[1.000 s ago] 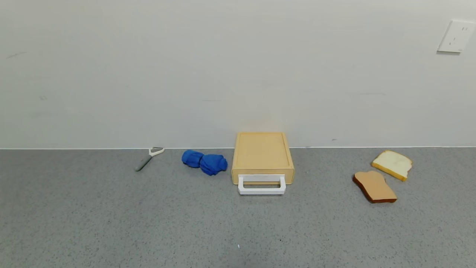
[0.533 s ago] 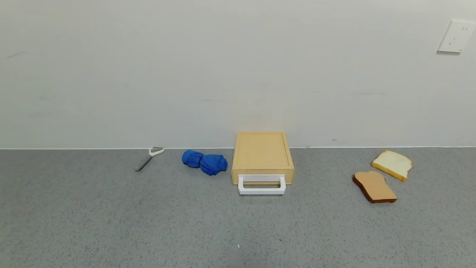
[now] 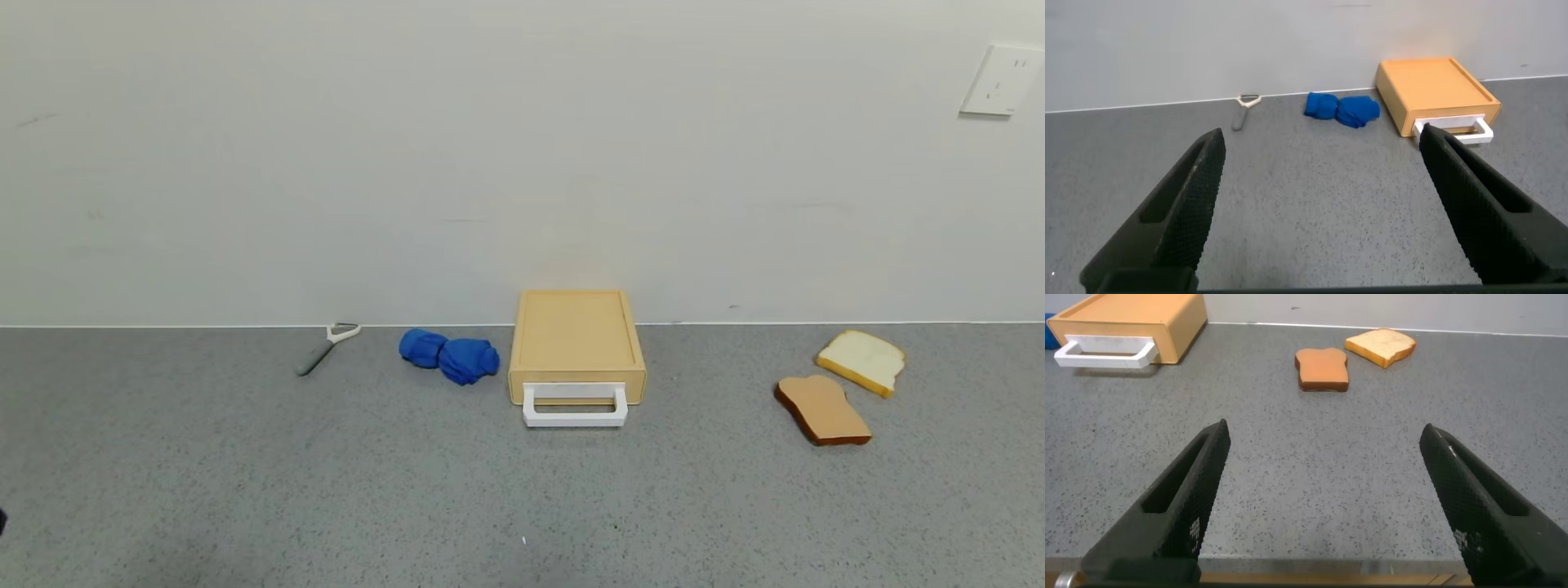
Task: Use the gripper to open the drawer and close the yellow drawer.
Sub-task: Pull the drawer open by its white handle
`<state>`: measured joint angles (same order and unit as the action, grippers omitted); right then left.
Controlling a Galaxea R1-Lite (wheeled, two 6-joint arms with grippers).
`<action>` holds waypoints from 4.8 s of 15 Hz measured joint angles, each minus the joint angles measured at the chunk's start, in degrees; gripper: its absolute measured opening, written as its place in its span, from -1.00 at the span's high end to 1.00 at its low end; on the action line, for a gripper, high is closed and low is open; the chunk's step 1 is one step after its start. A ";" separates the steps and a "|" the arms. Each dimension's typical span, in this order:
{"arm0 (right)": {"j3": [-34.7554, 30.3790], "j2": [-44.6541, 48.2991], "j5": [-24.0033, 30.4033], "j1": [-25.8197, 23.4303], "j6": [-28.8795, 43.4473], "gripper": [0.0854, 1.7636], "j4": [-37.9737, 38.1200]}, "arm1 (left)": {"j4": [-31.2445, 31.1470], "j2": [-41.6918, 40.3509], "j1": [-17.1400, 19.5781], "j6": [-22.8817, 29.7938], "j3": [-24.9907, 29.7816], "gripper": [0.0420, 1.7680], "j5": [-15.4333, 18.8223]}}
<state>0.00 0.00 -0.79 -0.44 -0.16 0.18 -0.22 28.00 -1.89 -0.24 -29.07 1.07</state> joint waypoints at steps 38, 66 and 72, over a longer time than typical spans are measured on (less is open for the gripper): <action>0.00 0.00 0.00 0.00 0.00 -0.94 -0.02 | -26.87 94.14 -33.28 1.10 -73.02 0.92 5.64; 0.00 0.00 0.00 0.00 0.00 -0.94 0.00 | -23.89 111.74 -30.94 9.31 -84.08 0.92 4.99; 0.00 0.00 0.02 0.00 -0.02 -0.94 0.00 | -23.59 112.71 -31.05 13.63 -84.02 0.92 3.72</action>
<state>0.00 0.00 -0.77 -0.44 -0.18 0.18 -23.81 140.72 -32.94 13.39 -113.09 4.79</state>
